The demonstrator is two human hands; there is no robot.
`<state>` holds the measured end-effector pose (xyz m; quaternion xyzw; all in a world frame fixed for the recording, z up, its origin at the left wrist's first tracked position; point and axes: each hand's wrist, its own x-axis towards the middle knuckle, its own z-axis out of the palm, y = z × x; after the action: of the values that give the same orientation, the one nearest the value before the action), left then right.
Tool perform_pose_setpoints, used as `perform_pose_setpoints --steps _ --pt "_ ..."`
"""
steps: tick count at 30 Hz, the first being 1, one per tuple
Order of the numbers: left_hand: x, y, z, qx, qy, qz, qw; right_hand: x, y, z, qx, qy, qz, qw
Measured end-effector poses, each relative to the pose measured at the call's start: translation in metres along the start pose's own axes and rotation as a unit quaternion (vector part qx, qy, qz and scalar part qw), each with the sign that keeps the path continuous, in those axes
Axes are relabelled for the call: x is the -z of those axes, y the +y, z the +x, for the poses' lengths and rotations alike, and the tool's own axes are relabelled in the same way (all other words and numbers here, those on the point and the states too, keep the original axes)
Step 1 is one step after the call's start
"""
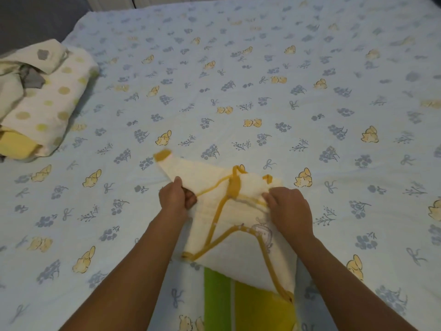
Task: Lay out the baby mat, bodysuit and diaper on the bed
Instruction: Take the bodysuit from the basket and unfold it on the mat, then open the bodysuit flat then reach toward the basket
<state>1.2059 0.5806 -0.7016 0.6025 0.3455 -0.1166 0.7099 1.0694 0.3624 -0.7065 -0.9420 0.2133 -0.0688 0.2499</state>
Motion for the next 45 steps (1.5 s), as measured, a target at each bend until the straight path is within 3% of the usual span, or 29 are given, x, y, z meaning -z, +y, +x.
perform_pose_setpoints --steps 2,3,6,8,10,13,15,17,19,21,23,25,28,30,34,35,37,39,40,42,45 --pt "0.009 0.000 0.003 0.011 0.009 -0.015 1.000 0.009 0.003 0.004 -0.104 0.040 0.182 0.977" --pt "0.015 0.000 0.004 0.010 0.017 -0.023 1.000 0.015 0.004 0.006 -0.175 0.070 0.275 0.943" --pt "0.027 0.001 0.010 -0.010 0.064 -0.029 0.997 0.034 0.013 0.017 -0.410 0.101 0.484 0.767" --pt "0.034 0.001 0.013 -0.003 0.087 -0.030 0.996 0.037 0.020 0.026 -0.483 0.081 0.543 0.683" --pt "0.036 -0.003 0.014 0.030 0.085 -0.027 0.996 0.037 0.024 0.031 -0.490 0.073 0.579 0.647" --pt "0.039 -0.010 0.006 -0.022 0.088 0.120 0.989 0.035 0.028 0.027 -0.474 0.053 0.540 0.693" --pt "0.046 -0.017 -0.009 -0.124 0.108 0.231 0.959 0.036 0.029 0.017 -0.465 0.062 0.443 0.764" --pt "0.054 -0.024 -0.035 -0.205 0.082 0.270 0.937 0.036 0.022 -0.001 -0.415 0.076 0.328 0.845" --pt "0.061 -0.038 -0.055 -0.234 -0.028 0.346 0.908 0.034 0.010 -0.023 -0.301 0.061 0.294 0.905" --pt "0.068 -0.053 -0.068 -0.203 -0.160 0.430 0.865 0.031 -0.004 -0.040 -0.203 -0.020 0.263 0.943" --pt "0.077 -0.063 -0.074 -0.175 -0.244 0.486 0.821 0.024 -0.015 -0.054 -0.162 -0.151 0.229 0.948" --pt "0.082 -0.066 -0.078 -0.173 -0.263 0.513 0.799 0.017 -0.021 -0.065 -0.157 -0.241 0.210 0.934" --pt "0.091 -0.062 -0.088 -0.176 -0.298 0.470 0.812 0.020 -0.025 -0.081 -0.125 -0.257 0.230 0.930" --pt "0.102 -0.057 -0.101 -0.185 -0.337 0.472 0.793 0.028 -0.021 -0.093 -0.091 -0.273 0.266 0.920" --pt "0.133 -0.069 -0.123 -0.243 -0.396 0.594 0.657 0.037 -0.011 -0.124 0.012 -0.388 0.137 0.911" --pt "0.140 -0.076 -0.127 -0.239 -0.399 0.607 0.644 0.034 -0.009 -0.132 0.036 -0.412 0.089 0.906" --pt "0.146 -0.087 -0.130 -0.246 -0.351 0.593 0.682 0.027 -0.005 -0.145 0.045 -0.404 0.044 0.913" --pt "0.146 -0.095 -0.128 -0.282 -0.252 0.540 0.752 0.021 -0.008 -0.149 0.025 -0.336 0.066 0.939" --pt "0.144 -0.096 -0.124 -0.311 -0.211 0.527 0.763 0.018 -0.011 -0.146 0.023 -0.295 0.070 0.953" --pt "0.140 -0.097 -0.116 -0.365 -0.172 0.528 0.747 0.012 -0.018 -0.140 0.029 -0.239 0.059 0.969" --pt "0.134 -0.095 -0.098 -0.402 -0.196 0.533 0.718 -0.001 -0.037 -0.133 0.075 -0.227 0.047 0.970"
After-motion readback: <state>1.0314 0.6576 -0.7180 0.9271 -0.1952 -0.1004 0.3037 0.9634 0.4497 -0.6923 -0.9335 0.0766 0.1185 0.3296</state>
